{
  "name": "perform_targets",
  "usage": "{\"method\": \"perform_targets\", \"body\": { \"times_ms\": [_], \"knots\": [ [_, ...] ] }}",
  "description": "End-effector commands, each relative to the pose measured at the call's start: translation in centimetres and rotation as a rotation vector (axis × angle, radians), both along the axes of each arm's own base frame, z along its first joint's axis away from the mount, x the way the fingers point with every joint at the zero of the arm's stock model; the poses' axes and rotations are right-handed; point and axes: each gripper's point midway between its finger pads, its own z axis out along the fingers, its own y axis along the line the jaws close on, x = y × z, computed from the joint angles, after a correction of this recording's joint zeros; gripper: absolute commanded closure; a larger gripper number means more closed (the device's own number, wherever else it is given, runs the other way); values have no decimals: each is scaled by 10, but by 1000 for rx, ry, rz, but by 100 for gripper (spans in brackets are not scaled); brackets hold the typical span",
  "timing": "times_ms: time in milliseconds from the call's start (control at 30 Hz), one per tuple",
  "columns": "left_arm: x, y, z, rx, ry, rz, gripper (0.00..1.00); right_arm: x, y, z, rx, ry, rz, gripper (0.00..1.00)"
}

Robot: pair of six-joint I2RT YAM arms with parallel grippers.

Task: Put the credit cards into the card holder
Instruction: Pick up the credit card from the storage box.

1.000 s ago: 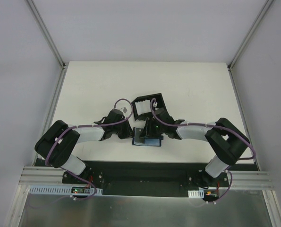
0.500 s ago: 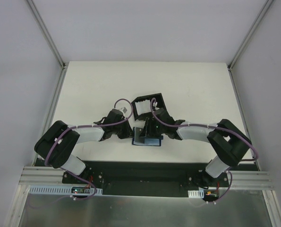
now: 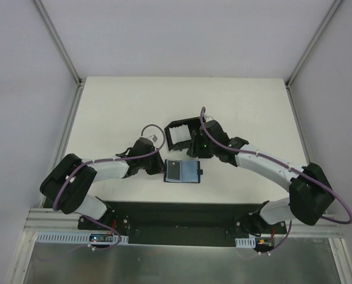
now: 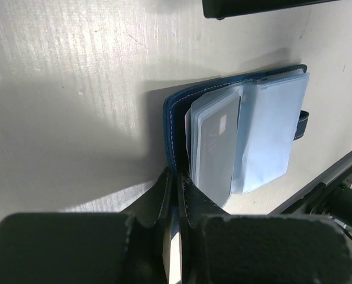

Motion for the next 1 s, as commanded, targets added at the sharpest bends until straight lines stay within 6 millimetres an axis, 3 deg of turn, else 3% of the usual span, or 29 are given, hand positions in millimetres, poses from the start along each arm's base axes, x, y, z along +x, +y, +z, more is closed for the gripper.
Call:
{"method": "perform_targets", "body": {
  "times_ms": [0,200,533,700,967],
  "knots": [
    [-34,43,-37,204,114,13,100,36,-9,51,-18,-121,-6,55],
    [-30,44,-32,196,98,21,100,71,-7,74,-51,-149,29,43],
    [-25,42,-24,181,71,13,100,111,7,69,-86,-93,69,36],
    [-25,42,-23,181,70,6,100,125,10,59,-106,-62,84,35],
    [-25,41,-24,181,74,0,100,140,18,27,-88,36,102,33]
  ]
}}
